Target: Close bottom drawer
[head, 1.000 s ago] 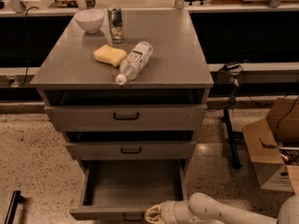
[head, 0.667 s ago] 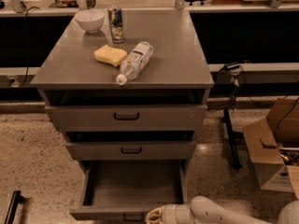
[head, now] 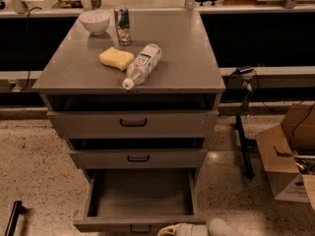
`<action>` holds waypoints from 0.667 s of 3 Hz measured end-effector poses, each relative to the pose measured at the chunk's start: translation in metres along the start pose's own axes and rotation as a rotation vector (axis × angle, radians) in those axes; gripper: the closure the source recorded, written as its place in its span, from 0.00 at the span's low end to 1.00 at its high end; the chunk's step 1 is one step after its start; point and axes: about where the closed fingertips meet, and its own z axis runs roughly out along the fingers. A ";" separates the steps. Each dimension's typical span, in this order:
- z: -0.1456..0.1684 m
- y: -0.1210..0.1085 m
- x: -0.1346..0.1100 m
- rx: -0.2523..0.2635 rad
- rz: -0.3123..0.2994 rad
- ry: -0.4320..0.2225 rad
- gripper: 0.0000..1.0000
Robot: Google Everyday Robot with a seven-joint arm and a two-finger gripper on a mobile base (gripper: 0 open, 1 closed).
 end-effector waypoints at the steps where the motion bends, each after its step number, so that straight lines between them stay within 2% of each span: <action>1: 0.000 0.000 0.000 0.000 0.000 0.000 1.00; 2: 0.007 -0.004 0.005 0.048 0.006 -0.042 1.00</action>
Offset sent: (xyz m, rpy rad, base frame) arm 0.0180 0.0041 -0.0187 0.1212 -0.0588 -0.1113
